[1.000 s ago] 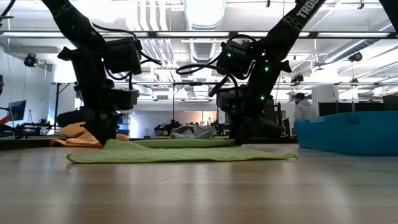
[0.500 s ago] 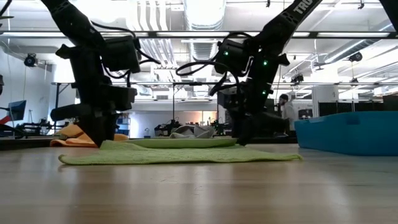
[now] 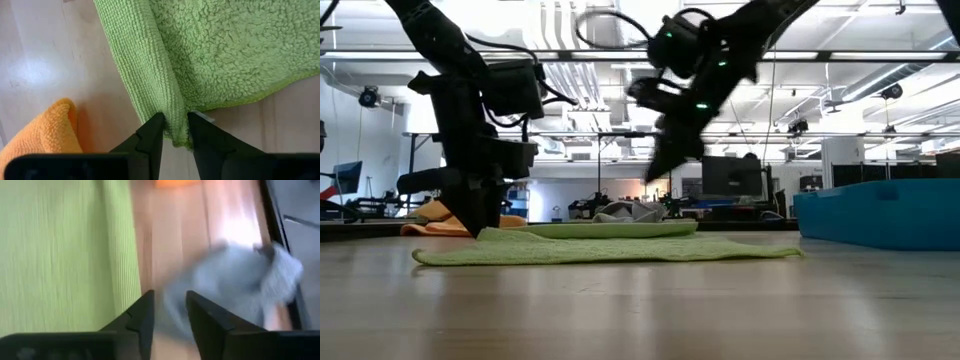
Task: Roll microfiber towels into tight, uniform cylinder then place into a basket
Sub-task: Roll the green towel
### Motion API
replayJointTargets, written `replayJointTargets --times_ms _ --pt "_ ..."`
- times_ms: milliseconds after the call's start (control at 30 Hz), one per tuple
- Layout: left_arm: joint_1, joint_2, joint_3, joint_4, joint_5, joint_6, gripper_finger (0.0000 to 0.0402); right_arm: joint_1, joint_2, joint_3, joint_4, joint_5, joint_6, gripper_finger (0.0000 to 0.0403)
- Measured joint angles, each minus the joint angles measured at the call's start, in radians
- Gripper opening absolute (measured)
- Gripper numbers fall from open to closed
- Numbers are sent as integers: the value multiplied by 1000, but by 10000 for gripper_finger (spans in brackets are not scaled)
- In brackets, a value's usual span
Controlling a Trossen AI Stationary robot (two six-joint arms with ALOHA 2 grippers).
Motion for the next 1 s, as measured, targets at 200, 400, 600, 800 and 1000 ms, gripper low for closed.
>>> replayJointTargets --times_ms 200,400,600,800,1000 --pt "0 0 0 0 0 -1 80 15 178 129 92 -25 200 16" --pt "0 -2 4 -19 1 -2 80 53 312 255 8 -59 221 9" --pt "0 -25 54 -234 1 6 80 58 334 270 -47 -59 175 9" --pt "0 -196 118 -424 2 46 80 57 346 270 -68 -60 114 9" --pt "1 -354 111 -367 3 -7 86 57 347 268 -75 -67 106 9"
